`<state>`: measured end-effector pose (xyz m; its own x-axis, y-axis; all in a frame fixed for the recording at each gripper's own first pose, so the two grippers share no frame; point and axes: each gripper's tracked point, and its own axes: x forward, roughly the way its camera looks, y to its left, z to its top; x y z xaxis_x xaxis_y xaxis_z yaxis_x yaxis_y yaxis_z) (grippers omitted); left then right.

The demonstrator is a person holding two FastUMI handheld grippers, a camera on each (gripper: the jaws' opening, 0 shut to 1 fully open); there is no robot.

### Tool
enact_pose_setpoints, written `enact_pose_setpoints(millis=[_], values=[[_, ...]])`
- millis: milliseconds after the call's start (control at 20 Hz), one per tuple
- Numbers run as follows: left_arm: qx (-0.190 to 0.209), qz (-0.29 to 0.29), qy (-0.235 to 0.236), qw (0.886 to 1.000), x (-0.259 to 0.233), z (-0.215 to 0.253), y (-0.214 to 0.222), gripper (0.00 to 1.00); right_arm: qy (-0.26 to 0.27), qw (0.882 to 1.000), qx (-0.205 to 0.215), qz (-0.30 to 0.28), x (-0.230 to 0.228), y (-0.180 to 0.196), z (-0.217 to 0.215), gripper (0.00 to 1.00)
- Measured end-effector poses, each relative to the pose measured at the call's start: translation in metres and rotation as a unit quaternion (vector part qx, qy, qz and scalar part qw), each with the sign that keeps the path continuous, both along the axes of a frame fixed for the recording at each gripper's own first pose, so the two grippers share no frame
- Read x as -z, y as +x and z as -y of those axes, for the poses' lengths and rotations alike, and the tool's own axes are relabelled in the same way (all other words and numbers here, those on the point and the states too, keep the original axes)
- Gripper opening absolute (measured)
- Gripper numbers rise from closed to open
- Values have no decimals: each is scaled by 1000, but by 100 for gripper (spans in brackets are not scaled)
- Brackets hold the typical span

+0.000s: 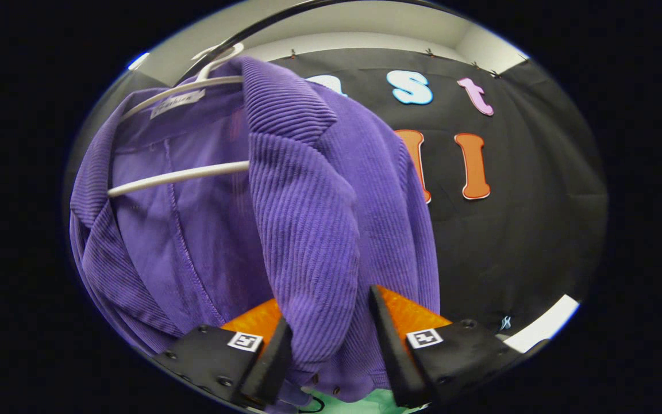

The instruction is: Grasp the clothes on the hanger with both hands and then place them into the laundry hamper below.

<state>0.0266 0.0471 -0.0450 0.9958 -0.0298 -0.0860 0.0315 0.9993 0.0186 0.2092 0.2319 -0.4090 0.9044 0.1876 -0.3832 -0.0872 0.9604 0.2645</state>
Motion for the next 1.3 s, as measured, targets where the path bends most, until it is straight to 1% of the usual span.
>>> enact_pose_setpoints(millis=[50,150,200,250,300,350,400,450,500,550,600,650,700,750,850,900,950,1050,1100,1150,1250,1300], values=[[7,-5,2,1000,4,2,6,92,-1,1000,7,5,-6,-5,15,49],[18,-9,2,1000,9,13,19,92,-8,999,4,32,-27,-11,37,16],[24,-6,-4,1000,9,27,24,95,-21,998,1,51,-41,-16,48,11],[28,0,-10,1000,10,40,30,95,-39,997,-2,73,-55,-20,59,16],[27,6,-15,1000,11,55,36,95,-53,994,-6,94,-69,-23,69,16],[19,12,-22,1000,12,66,43,95,-58,992,-15,113,-84,-24,76,11],[8,15,-30,999,14,79,52,95,-59,990,-29,123,-95,-25,85,15],[1,18,-42,999,18,94,60,92,-52,989,-43,130,-103,-24,89,11],[-3,23,-52,998,21,111,69,92,-41,988,-61,139,-112,-23,92,6],[-11,29,-57,998,23,122,78,92,-34,986,-72,147,-119,-22,97,11],[-29,37,-54,997,23,128,87,92,-24,984,-85,153,-123,-22,104,10],[-55,49,-49,996,22,128,98,95,-13,983,-99,156,-126,-24,108,10],[-85,65,-43,993,19,125,108,91,-1,981,-113,159,-126,-23,106,6],[-111,82,-37,990,16,122,119,92,12,978,-130,163,-129,-25,106,11],[-140,92,-19,986,21,122,143,99,26,972,-159,170,-132,-30,102,10],[-158,92,-5,983,26,118,150,92,31,970,-171,172,-134,-35,107,6],[-180,96,11,979,28,111,154,95,38,967,-181,172,-137,-39,106,11],[-222,106,43,968,26,92,158,91,52,964,-192,176,-140,-44,108,11],[-233,112,54,964,23,86,160,95,55,963,-192,179,-141,-43,110,11],[-242,113,66,962,23,79,162,92,56,963,-191,181,-141,-42,112,11],[-253,104,92,957,23,67,159,91,64,963,-191,182,-143,-43,111,11],[-250,103,98,958,21,64,156,88,66,962,-190,183,-143,-45,110,11]])
